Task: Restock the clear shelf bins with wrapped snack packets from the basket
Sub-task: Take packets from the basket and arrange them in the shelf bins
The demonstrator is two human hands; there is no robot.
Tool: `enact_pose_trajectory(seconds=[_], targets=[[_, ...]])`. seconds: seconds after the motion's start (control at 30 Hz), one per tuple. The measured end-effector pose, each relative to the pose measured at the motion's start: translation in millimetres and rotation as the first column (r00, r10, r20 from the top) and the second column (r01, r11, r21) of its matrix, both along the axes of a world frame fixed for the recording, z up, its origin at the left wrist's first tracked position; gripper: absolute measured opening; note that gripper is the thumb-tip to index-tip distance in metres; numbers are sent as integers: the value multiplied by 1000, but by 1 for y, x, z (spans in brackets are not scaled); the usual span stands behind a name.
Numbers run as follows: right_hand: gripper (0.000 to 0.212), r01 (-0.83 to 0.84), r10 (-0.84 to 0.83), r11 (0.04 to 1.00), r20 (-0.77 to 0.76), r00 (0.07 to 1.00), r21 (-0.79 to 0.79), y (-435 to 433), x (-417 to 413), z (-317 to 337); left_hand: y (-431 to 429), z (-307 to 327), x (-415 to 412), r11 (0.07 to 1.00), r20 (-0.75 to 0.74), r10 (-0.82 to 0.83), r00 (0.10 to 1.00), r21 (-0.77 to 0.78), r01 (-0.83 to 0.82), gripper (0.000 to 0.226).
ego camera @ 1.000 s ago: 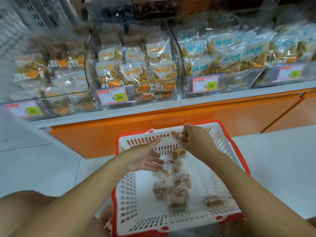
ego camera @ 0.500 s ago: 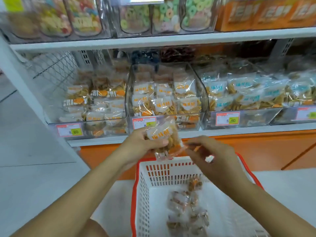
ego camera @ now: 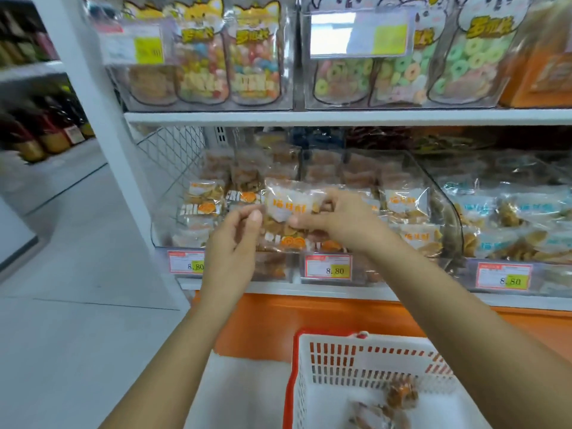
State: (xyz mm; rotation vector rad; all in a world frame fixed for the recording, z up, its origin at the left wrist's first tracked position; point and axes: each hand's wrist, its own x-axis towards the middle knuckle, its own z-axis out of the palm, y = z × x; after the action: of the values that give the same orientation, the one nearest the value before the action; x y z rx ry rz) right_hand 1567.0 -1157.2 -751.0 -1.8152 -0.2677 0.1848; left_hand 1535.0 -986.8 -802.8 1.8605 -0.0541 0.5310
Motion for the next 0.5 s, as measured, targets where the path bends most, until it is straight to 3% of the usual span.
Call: enact_pose_trajectory(seconds=[0.1,0.17,0.37,0.5], targets=[[37,86,-85,996,66,994,-5,36,46,10,36,-18,19,925,-11,246,969,301,-231,25],[44,94,-90,992,51,995,-81,64,75,8,56,-30,26,852,-20,325,945,441,-283,25],[26,122,-117,898,38,992,-422,121,129,-22,75,-43,29,834,-74,306,949,501,-230,24],[35,197,-116,797,175,978,-572,129,135,-32,76,-45,32,828,-39,276,961,517,-217,20]])
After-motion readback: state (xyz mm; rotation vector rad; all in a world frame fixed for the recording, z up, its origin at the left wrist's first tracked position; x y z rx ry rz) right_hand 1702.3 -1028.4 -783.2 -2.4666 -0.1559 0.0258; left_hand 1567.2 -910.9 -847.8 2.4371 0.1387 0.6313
